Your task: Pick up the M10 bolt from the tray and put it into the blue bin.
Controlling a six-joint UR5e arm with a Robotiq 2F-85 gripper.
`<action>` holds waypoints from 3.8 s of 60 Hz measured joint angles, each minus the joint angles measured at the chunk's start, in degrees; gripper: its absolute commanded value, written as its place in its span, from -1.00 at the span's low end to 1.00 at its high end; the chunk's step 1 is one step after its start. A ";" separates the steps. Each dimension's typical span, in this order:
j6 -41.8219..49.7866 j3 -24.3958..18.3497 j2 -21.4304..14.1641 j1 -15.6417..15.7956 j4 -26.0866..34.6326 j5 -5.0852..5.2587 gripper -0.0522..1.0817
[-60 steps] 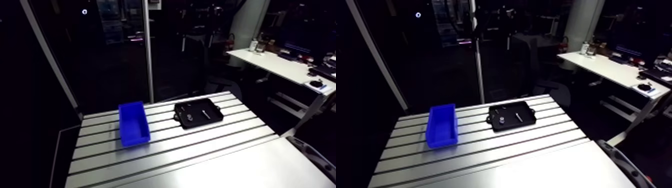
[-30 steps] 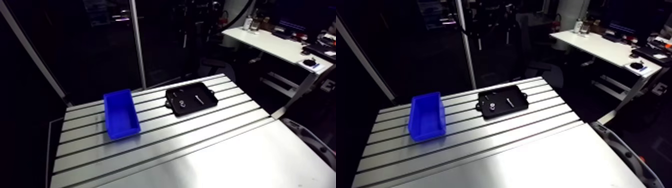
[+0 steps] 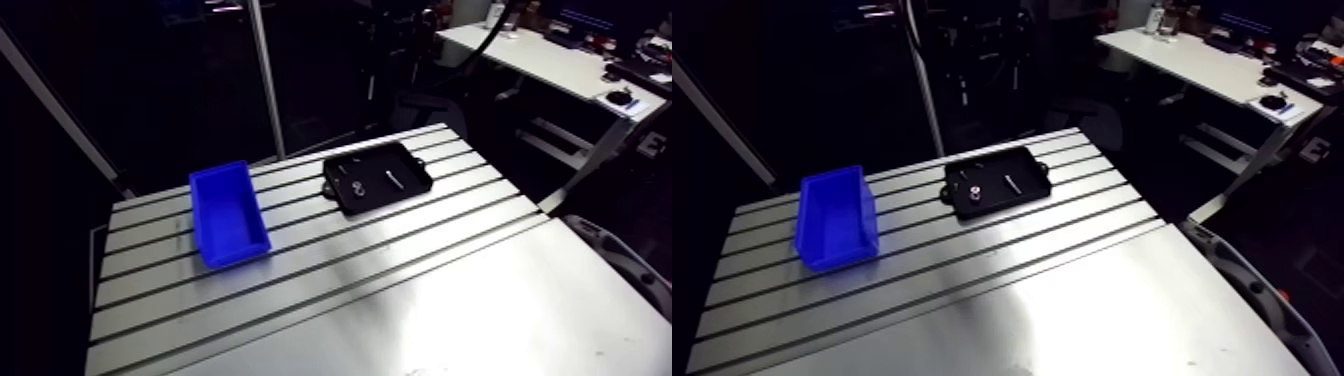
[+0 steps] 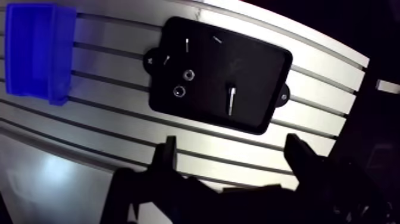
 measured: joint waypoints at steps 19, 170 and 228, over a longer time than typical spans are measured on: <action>-0.22 2.04 1.51 -0.29 -3.19 -0.47 -0.86; 0.98 7.89 11.76 -1.04 -11.93 -5.43 -0.24; 1.79 9.20 11.72 -1.32 -14.60 -5.45 0.01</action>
